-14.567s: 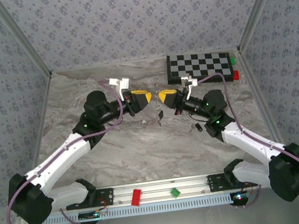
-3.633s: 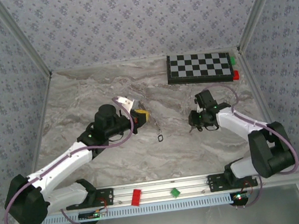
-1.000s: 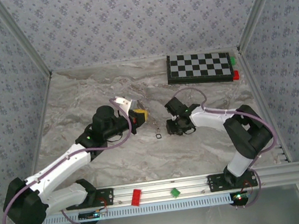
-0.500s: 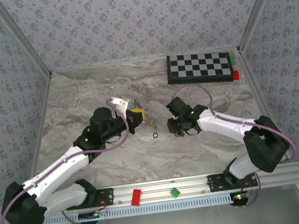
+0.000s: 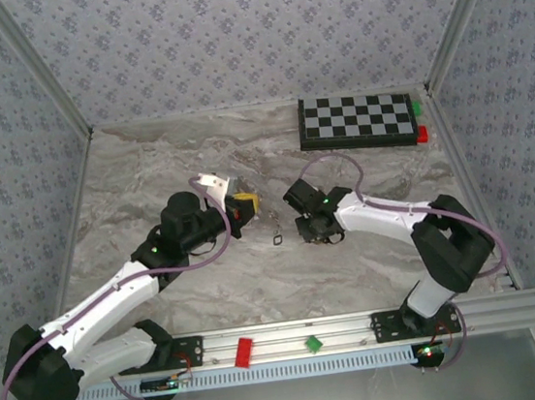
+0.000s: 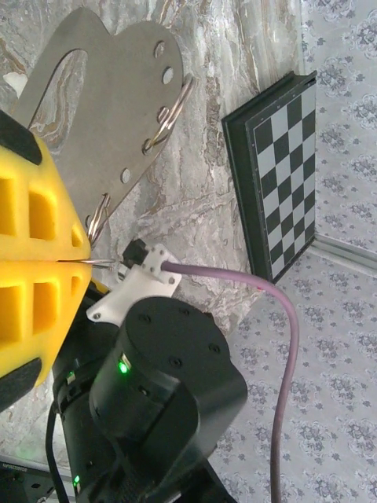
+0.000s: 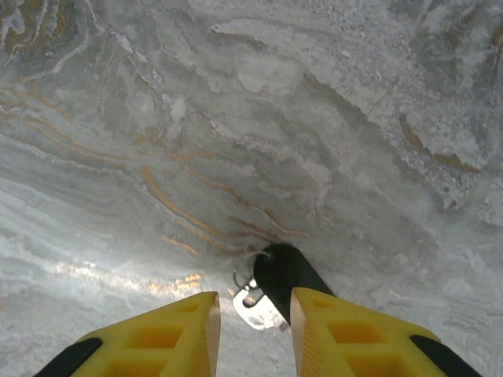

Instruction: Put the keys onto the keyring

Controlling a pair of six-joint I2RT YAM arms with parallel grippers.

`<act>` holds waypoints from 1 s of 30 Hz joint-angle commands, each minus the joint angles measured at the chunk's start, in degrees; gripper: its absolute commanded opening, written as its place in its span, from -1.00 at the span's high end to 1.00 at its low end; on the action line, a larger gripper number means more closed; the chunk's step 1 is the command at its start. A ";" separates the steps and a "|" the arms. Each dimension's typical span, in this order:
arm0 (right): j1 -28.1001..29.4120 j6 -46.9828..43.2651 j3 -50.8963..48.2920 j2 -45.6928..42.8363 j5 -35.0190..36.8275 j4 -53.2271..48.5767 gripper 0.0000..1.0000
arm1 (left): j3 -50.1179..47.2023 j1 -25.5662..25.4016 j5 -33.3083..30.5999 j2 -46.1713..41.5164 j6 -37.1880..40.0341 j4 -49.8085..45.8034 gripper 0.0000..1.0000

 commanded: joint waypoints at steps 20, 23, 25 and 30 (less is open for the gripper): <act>2.32 1.34 4.54 9.44 4.92 -3.90 0.50 | -0.38 -0.25 -0.25 -1.77 -0.65 2.50 1.00; 2.28 1.35 4.92 10.20 4.95 -3.70 0.49 | -0.42 -0.30 -0.23 -1.87 -0.60 2.53 1.00; 2.33 1.37 5.16 10.58 5.16 -3.67 0.49 | -0.40 -0.30 -0.25 -1.87 -0.56 2.47 1.00; 2.33 1.43 5.26 10.81 5.56 -3.21 0.50 | -0.40 -0.29 -0.25 -1.87 -0.64 2.48 1.00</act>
